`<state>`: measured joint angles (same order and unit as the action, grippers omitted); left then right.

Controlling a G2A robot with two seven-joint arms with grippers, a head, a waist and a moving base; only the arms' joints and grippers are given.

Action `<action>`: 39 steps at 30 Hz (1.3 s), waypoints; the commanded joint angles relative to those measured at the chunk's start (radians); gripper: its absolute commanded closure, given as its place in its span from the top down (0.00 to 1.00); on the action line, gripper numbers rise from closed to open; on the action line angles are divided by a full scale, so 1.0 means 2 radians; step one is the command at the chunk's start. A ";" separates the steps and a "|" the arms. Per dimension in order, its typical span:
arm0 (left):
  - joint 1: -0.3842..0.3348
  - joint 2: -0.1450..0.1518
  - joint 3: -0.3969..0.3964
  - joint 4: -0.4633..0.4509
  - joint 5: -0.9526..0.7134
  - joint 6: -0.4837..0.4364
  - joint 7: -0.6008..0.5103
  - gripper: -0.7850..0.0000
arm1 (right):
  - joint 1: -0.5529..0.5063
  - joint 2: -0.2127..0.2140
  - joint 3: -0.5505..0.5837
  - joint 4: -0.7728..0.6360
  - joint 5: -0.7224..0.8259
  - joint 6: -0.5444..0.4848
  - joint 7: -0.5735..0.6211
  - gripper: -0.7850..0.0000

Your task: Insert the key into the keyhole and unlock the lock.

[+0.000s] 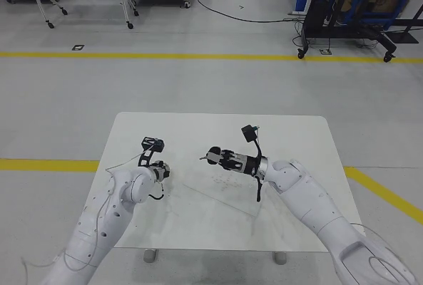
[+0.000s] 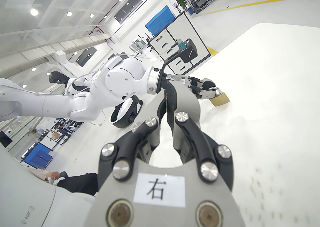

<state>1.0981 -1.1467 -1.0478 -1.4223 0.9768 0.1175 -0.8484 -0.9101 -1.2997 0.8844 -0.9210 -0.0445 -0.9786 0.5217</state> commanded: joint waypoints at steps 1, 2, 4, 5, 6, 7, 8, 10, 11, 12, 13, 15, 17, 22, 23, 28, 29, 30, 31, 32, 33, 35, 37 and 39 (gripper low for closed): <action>0.000 0.000 -0.007 0.004 -0.008 -0.007 0.010 0.00 | 0.000 0.000 0.000 0.000 0.000 0.000 0.000 0.00; 0.001 0.000 -0.009 0.004 -0.013 -0.012 0.015 0.00 | 0.000 0.000 0.000 0.000 0.000 0.000 0.000 0.00; 0.002 0.000 -0.016 0.008 -0.023 -0.024 0.024 0.00 | 0.000 0.000 0.000 0.000 0.000 0.000 0.000 0.00; 0.002 0.000 -0.017 0.009 -0.023 -0.026 0.024 0.00 | 0.000 0.000 0.000 0.000 0.000 0.000 0.000 0.00; 0.002 0.000 -0.018 0.010 -0.022 -0.027 0.024 0.00 | 0.000 0.000 0.000 0.000 0.000 0.000 0.000 0.00; 0.002 0.000 -0.018 0.011 -0.021 -0.027 0.022 0.00 | 0.000 0.000 0.000 0.000 0.000 0.000 0.000 0.00; 0.002 0.000 -0.017 0.012 -0.017 -0.025 0.020 0.00 | 0.000 0.000 0.000 0.000 0.000 0.000 0.000 0.00; 0.000 -0.001 -0.013 0.012 -0.006 -0.017 0.017 0.00 | 0.000 0.000 0.000 0.000 0.000 0.000 0.000 0.00; 0.000 -0.001 -0.010 0.012 -0.002 -0.014 0.016 0.00 | 0.000 0.000 0.000 0.000 0.000 0.000 0.000 0.00; -0.001 -0.002 -0.008 0.011 0.000 -0.013 0.014 0.00 | 0.000 0.000 0.000 0.000 0.000 0.000 0.000 0.00; -0.001 -0.003 -0.006 0.012 0.002 -0.012 0.013 0.00 | 0.000 0.000 0.000 0.000 0.000 0.000 0.000 0.00; -0.003 -0.004 -0.002 0.012 0.010 -0.011 0.010 0.00 | 0.000 0.000 0.000 0.000 0.000 0.000 0.000 0.00; -0.004 -0.005 0.002 0.012 0.015 -0.012 0.009 0.00 | 0.000 0.000 0.000 0.000 0.000 0.000 0.000 0.00; -0.006 -0.007 0.004 0.016 0.019 -0.017 0.009 0.00 | 0.000 0.000 0.000 0.000 0.000 0.000 0.000 0.00; -0.006 -0.007 0.004 0.016 0.020 -0.017 0.009 0.00 | 0.000 0.000 0.000 0.000 0.000 0.000 0.000 0.00; -0.006 -0.008 0.002 0.017 0.021 -0.020 0.012 0.24 | 0.000 0.000 0.000 0.000 0.000 0.000 0.000 0.00; -0.005 -0.008 0.002 0.017 0.021 -0.020 0.011 0.29 | 0.000 0.000 0.000 0.000 0.000 0.000 0.000 0.00; -0.005 -0.009 0.002 0.017 0.021 -0.020 0.011 0.33 | 0.000 0.000 0.000 0.000 0.000 0.000 0.000 0.00; -0.005 -0.009 0.002 0.017 0.021 -0.021 0.011 0.34 | 0.000 0.000 0.000 0.000 0.000 0.000 0.000 0.00; -0.005 -0.009 0.001 0.017 0.021 -0.021 0.011 0.33 | 0.000 0.000 0.000 0.000 0.000 0.000 0.000 0.00; -0.005 -0.009 0.001 0.017 0.021 -0.022 0.011 0.33 | 0.000 0.000 0.000 0.000 0.000 0.000 0.000 0.00; -0.005 -0.010 0.002 0.016 0.022 -0.021 0.011 0.33 | 0.000 0.000 0.000 0.000 0.000 0.000 0.000 0.00; -0.005 -0.011 0.002 0.016 0.022 -0.021 0.011 0.33 | 0.000 0.000 0.000 0.000 0.000 0.000 0.000 0.00; -0.005 -0.011 0.002 0.016 0.022 -0.021 0.013 0.33 | 0.000 0.000 0.000 0.000 0.000 0.000 0.000 0.00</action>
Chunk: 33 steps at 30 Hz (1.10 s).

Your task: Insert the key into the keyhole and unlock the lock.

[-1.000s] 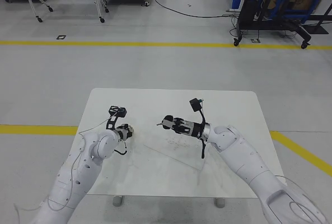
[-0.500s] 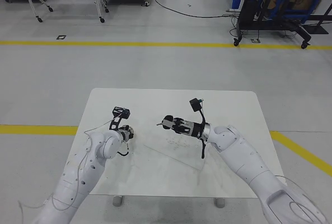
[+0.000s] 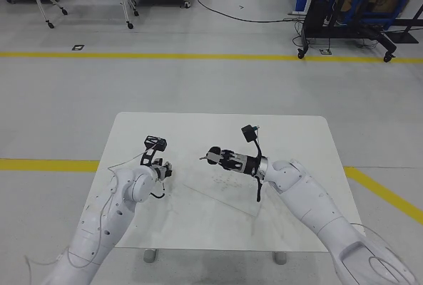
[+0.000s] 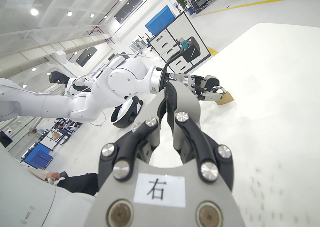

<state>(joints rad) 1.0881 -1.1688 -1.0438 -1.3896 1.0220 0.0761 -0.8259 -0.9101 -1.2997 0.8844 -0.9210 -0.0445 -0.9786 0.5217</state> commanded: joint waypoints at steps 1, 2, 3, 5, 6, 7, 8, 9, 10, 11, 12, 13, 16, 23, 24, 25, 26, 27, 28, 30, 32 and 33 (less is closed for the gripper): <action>0.000 -0.001 -0.001 0.000 -0.001 -0.001 0.002 0.33 | 0.000 0.000 0.000 0.000 0.000 0.000 0.000 0.00; 0.000 -0.001 -0.001 0.000 -0.002 -0.002 0.004 0.32 | 0.000 0.000 0.000 0.000 0.000 0.000 0.000 0.00; 0.001 -0.001 -0.001 0.000 -0.004 -0.004 0.006 0.32 | 0.000 0.000 0.000 0.000 0.000 0.000 0.000 0.00; 0.000 -0.002 -0.003 0.002 -0.008 -0.009 0.009 0.30 | 0.000 0.000 0.000 0.000 0.000 0.000 0.000 0.00; 0.000 -0.002 -0.003 0.003 -0.007 -0.010 0.009 0.27 | 0.000 0.000 0.000 0.000 0.000 0.000 0.000 0.00; -0.001 -0.003 -0.003 0.003 -0.008 -0.012 0.010 0.19 | 0.000 0.000 0.000 0.000 0.000 0.000 0.000 0.00; -0.001 -0.003 -0.003 0.004 -0.008 -0.012 0.009 0.00 | 0.000 0.000 0.000 0.000 0.000 0.000 0.000 0.00; -0.002 -0.003 -0.002 0.006 -0.006 -0.013 0.003 0.00 | 0.000 0.000 0.000 0.000 0.000 0.000 0.000 0.00; -0.003 -0.003 -0.001 0.005 -0.004 -0.012 -0.001 0.00 | 0.000 0.000 0.000 0.000 0.000 0.000 0.000 0.00; -0.002 -0.003 -0.001 0.004 -0.006 -0.012 -0.005 0.00 | 0.000 0.000 0.000 0.000 0.000 0.000 0.000 0.00; -0.002 -0.003 -0.002 0.004 -0.006 -0.011 -0.011 0.00 | 0.000 0.000 0.000 0.000 0.000 0.000 0.000 0.00; -0.002 -0.003 -0.004 0.004 -0.006 -0.008 -0.015 0.00 | 0.000 0.000 0.000 0.000 0.000 0.000 0.000 0.00; -0.002 -0.003 -0.012 0.007 -0.012 -0.009 -0.019 0.00 | 0.000 0.000 0.000 0.000 0.000 0.000 0.000 0.00; 0.013 0.000 -0.061 0.001 -0.111 -0.075 0.045 0.00 | 0.000 0.000 0.000 0.000 0.000 0.000 0.000 0.00; 0.019 0.001 -0.074 0.001 -0.147 -0.101 0.057 0.00 | 0.000 0.000 0.000 0.000 0.000 0.000 0.000 0.00; 0.024 0.002 -0.088 0.003 -0.177 -0.125 0.068 0.00 | 0.000 0.000 0.000 0.000 0.000 0.000 0.000 0.00; 0.028 0.003 -0.100 0.004 -0.203 -0.151 0.077 0.00 | 0.000 0.000 0.000 0.000 0.000 0.000 0.000 0.00; 0.032 0.005 -0.111 0.003 -0.226 -0.181 0.091 0.00 | 0.000 0.000 0.000 0.000 0.000 0.000 0.000 0.00; 0.039 0.006 -0.123 0.000 -0.245 -0.217 0.114 0.00 | 0.000 0.000 0.000 0.000 0.000 0.000 0.000 0.00; 0.055 0.009 -0.138 -0.007 -0.242 -0.250 0.153 0.00 | 0.000 0.000 0.000 0.000 0.000 0.000 0.000 0.00; 0.055 0.009 -0.138 -0.007 -0.242 -0.250 0.153 0.00 | 0.000 0.000 0.000 0.000 0.000 0.000 0.000 0.00; 0.055 0.009 -0.138 -0.007 -0.242 -0.250 0.153 0.00 | 0.000 0.000 0.000 0.000 0.000 0.000 0.000 0.00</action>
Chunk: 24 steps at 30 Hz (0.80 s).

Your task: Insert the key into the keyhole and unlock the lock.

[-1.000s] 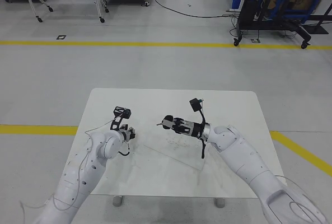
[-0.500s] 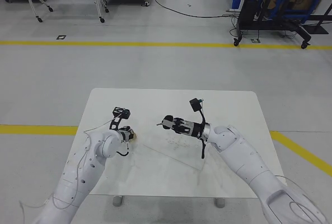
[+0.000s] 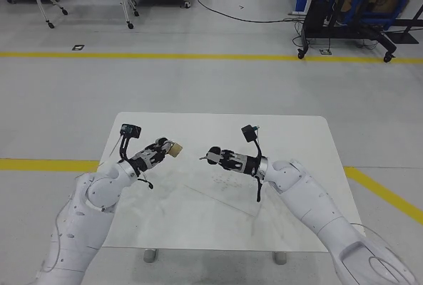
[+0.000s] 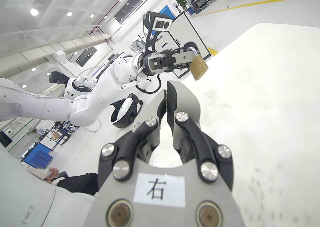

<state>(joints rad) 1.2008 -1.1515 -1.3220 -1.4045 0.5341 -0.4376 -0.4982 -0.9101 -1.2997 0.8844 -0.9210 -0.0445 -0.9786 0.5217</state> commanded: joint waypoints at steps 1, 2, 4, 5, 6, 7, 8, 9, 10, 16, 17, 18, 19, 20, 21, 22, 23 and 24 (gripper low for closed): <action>-0.001 0.000 0.001 0.000 0.002 0.007 -0.011 0.00 | 0.000 0.000 0.000 0.000 0.000 0.000 0.000 0.00; -0.001 0.000 0.001 0.000 0.002 0.007 -0.011 0.00 | 0.000 0.000 0.000 0.000 0.000 0.000 0.000 0.00; 0.000 0.000 0.002 0.002 0.001 0.009 -0.011 0.00 | -0.001 0.000 0.000 -0.002 0.001 0.002 -0.002 0.00; 0.000 -0.002 0.009 0.001 -0.006 0.010 -0.015 0.00 | -0.005 -0.001 -0.001 -0.010 0.005 0.009 -0.010 0.00; -0.004 -0.004 0.016 0.008 -0.044 0.010 -0.030 0.00 | -0.005 -0.003 0.000 -0.015 0.009 0.016 -0.021 0.00; -0.013 -0.007 0.020 0.023 -0.098 0.021 -0.054 0.00 | -0.005 -0.005 -0.002 -0.017 0.012 0.022 -0.029 0.00; -0.028 -0.010 0.026 0.040 -0.153 0.038 -0.088 0.00 | -0.005 -0.007 -0.004 -0.016 0.021 0.025 -0.038 0.00; -0.046 -0.013 0.031 0.059 -0.214 0.056 -0.126 0.00 | -0.004 -0.010 -0.005 -0.013 0.034 0.027 -0.050 0.00; -0.065 -0.016 0.037 0.089 -0.271 0.094 -0.173 0.00 | -0.001 -0.013 -0.006 -0.008 0.042 0.030 -0.059 0.00; -0.180 -0.039 0.074 0.251 -0.429 0.177 -0.283 0.00 | 0.006 -0.030 -0.014 0.013 0.084 0.016 -0.110 0.00; -0.194 -0.044 0.080 0.275 -0.456 0.184 -0.299 0.00 | 0.007 -0.032 -0.016 0.015 0.081 0.016 -0.114 0.00; -0.209 -0.048 0.087 0.298 -0.464 0.187 -0.309 0.00 | 0.008 -0.033 -0.015 0.018 0.076 0.020 -0.122 0.00; -0.218 -0.051 0.094 0.311 -0.466 0.188 -0.317 0.00 | 0.008 -0.033 -0.015 0.018 0.074 0.021 -0.124 0.00; -0.218 -0.051 0.094 0.311 -0.466 0.188 -0.317 0.00 | 0.008 -0.033 -0.015 0.018 0.074 0.021 -0.124 0.00; -0.218 -0.051 0.094 0.311 -0.466 0.188 -0.317 0.00 | 0.008 -0.033 -0.015 0.018 0.074 0.021 -0.124 0.00; -0.218 -0.051 0.094 0.311 -0.466 0.188 -0.317 0.00 | 0.008 -0.033 -0.015 0.018 0.074 0.021 -0.124 0.00; -0.218 -0.051 0.094 0.311 -0.466 0.188 -0.317 0.00 | 0.008 -0.033 -0.015 0.018 0.074 0.021 -0.124 0.00; -0.218 -0.051 0.094 0.311 -0.466 0.188 -0.317 0.00 | 0.008 -0.033 -0.015 0.018 0.074 0.021 -0.124 0.00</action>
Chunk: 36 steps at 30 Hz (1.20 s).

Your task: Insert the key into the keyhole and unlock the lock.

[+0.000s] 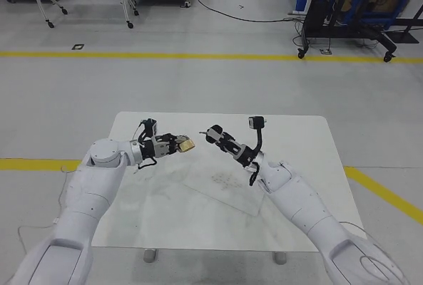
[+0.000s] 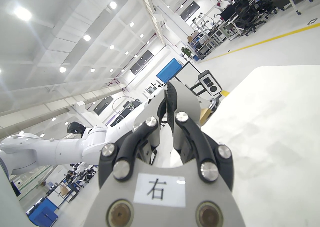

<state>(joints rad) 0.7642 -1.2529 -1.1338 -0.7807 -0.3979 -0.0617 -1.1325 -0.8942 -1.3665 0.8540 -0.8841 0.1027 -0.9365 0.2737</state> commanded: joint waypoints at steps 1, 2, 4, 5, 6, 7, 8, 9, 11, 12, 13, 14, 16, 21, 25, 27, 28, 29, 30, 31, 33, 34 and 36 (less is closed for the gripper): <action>0.000 0.000 0.000 -0.001 0.000 0.000 0.000 0.00 | 0.000 0.000 0.000 0.000 0.000 0.000 0.000 0.00; 0.000 0.000 0.000 -0.001 0.000 0.000 0.000 0.00 | 0.000 0.000 0.000 0.000 0.000 0.000 0.000 0.00; 0.014 -0.002 -0.003 -0.013 -0.015 0.005 0.026 0.00 | 0.000 0.000 0.000 0.000 0.000 0.000 0.000 0.00; 0.019 -0.003 -0.005 -0.017 -0.040 0.022 0.017 0.00 | -0.001 0.000 0.000 -0.001 0.000 0.002 -0.001 0.00; 0.021 -0.004 -0.009 -0.015 -0.058 0.032 0.017 0.00 | -0.004 0.000 0.001 -0.010 -0.003 0.011 -0.008 0.00; 0.020 -0.005 -0.011 -0.011 -0.070 0.040 0.019 0.00 | -0.009 -0.001 0.002 -0.019 -0.006 0.019 -0.015 0.00; 0.018 -0.006 -0.015 -0.005 -0.086 0.045 0.020 0.00 | -0.012 -0.002 0.002 -0.027 -0.010 0.027 -0.022 0.00; 0.016 -0.007 -0.019 0.002 -0.106 0.051 0.018 0.00 | -0.016 -0.003 0.002 -0.033 -0.014 0.039 -0.032 0.00; 0.010 -0.010 -0.028 0.018 -0.142 0.055 0.015 0.00 | -0.021 -0.006 0.002 -0.047 -0.032 0.070 -0.059 0.00; 0.007 -0.011 -0.031 0.025 -0.158 0.057 0.011 0.00 | -0.025 -0.007 0.001 -0.055 -0.043 0.087 -0.070 0.00; 0.004 -0.013 -0.032 0.033 -0.170 0.058 0.007 0.00 | -0.029 -0.008 -0.001 -0.065 -0.058 0.107 -0.084 0.00; 0.001 -0.014 -0.031 0.039 -0.171 0.055 0.009 0.00 | -0.034 -0.010 -0.003 -0.078 -0.075 0.125 -0.100 0.00; -0.003 -0.016 -0.028 0.047 -0.170 0.045 0.014 0.00 | -0.048 -0.012 -0.007 -0.105 -0.110 0.157 -0.133 0.00; 0.003 -0.019 -0.026 0.042 -0.157 -0.025 0.052 0.00 | -0.080 -0.017 -0.016 -0.157 -0.162 0.220 -0.190 0.00; 0.013 -0.019 -0.030 0.029 -0.151 -0.068 0.079 0.00 | -0.088 -0.024 -0.023 -0.164 -0.152 0.227 -0.205 0.00; 0.018 -0.019 -0.033 0.022 -0.147 -0.075 0.083 0.00 | -0.087 -0.028 -0.025 -0.160 -0.143 0.225 -0.215 0.00; 0.020 -0.018 -0.034 0.019 -0.151 -0.070 0.080 0.00 | -0.086 -0.031 -0.026 -0.156 -0.139 0.224 -0.218 0.00; 0.021 -0.018 -0.036 0.017 -0.152 -0.068 0.079 0.00 | -0.084 -0.033 -0.026 -0.152 -0.134 0.225 -0.221 0.00; 0.023 -0.017 -0.037 0.015 -0.150 -0.068 0.080 0.00 | -0.082 -0.035 -0.027 -0.147 -0.130 0.224 -0.224 0.00; 0.024 -0.017 -0.038 0.013 -0.149 -0.067 0.081 0.00 | -0.080 -0.037 -0.028 -0.142 -0.125 0.223 -0.227 0.00; 0.026 -0.016 -0.037 0.008 -0.142 -0.067 0.080 0.00 | -0.075 -0.042 -0.029 -0.133 -0.119 0.221 -0.230 0.00; 0.026 -0.016 -0.035 0.006 -0.139 -0.064 0.079 0.00 | -0.073 -0.044 -0.031 -0.127 -0.116 0.219 -0.229 0.00; 0.027 -0.017 -0.034 0.003 -0.136 -0.059 0.081 0.00 | -0.066 -0.048 -0.033 -0.114 -0.111 0.218 -0.225 0.00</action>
<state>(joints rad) 0.8174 -1.2856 -1.2041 -0.7716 -0.6747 -0.1863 -0.9735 -1.0348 -1.4575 0.7907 -1.1285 -0.1250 -0.4989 -0.1815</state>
